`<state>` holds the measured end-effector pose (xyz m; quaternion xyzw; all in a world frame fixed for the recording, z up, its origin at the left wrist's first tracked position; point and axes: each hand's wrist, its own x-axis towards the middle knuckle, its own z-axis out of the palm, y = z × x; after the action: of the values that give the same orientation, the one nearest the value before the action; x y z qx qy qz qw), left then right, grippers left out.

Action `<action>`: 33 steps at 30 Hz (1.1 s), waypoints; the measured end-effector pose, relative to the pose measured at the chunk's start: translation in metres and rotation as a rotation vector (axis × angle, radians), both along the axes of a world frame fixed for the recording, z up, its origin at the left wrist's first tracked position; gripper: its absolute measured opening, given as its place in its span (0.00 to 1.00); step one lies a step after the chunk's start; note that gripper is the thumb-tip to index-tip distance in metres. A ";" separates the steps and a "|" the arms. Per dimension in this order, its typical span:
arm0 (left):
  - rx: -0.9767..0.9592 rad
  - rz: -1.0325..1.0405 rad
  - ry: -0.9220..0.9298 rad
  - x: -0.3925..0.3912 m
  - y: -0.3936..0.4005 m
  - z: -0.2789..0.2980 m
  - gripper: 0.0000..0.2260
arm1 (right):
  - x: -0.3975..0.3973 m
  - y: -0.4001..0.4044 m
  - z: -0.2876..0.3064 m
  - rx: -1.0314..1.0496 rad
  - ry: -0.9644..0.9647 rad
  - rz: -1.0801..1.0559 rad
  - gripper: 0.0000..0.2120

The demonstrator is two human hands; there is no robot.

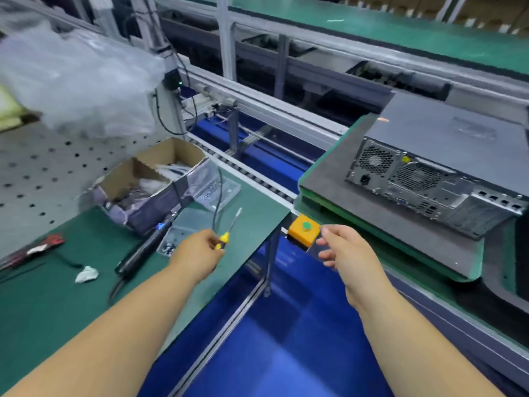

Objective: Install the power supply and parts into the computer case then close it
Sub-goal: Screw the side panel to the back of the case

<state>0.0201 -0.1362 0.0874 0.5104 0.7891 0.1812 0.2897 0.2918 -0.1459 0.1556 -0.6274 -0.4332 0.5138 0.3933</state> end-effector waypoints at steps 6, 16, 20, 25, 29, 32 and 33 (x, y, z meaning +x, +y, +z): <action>-0.106 0.043 0.248 -0.095 0.000 -0.044 0.02 | -0.068 0.021 -0.013 -0.029 -0.027 0.046 0.06; -0.273 -0.177 0.474 -0.159 -0.004 -0.088 0.06 | -0.152 0.034 -0.022 -0.062 -0.059 0.040 0.05; -0.262 -0.251 0.558 -0.158 0.011 -0.083 0.12 | -0.154 0.041 -0.014 -0.064 -0.084 -0.011 0.05; 0.010 -0.273 0.498 -0.137 0.044 -0.054 0.17 | -0.142 0.039 -0.006 -0.029 -0.111 -0.091 0.05; 0.254 -0.389 0.202 -0.091 0.066 -0.022 0.13 | -0.115 0.032 -0.002 0.018 -0.149 -0.185 0.05; 0.370 -0.541 0.078 -0.049 0.072 -0.003 0.14 | -0.084 0.026 0.000 0.076 -0.201 -0.238 0.06; 0.390 -0.587 0.060 -0.035 0.074 0.001 0.14 | -0.072 0.026 -0.001 0.094 -0.238 -0.240 0.06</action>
<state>-0.0149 -0.0619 0.0886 0.7662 0.5676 0.2224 0.2034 0.2196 -0.1204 0.1548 -0.7120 -0.4220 0.3646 0.4267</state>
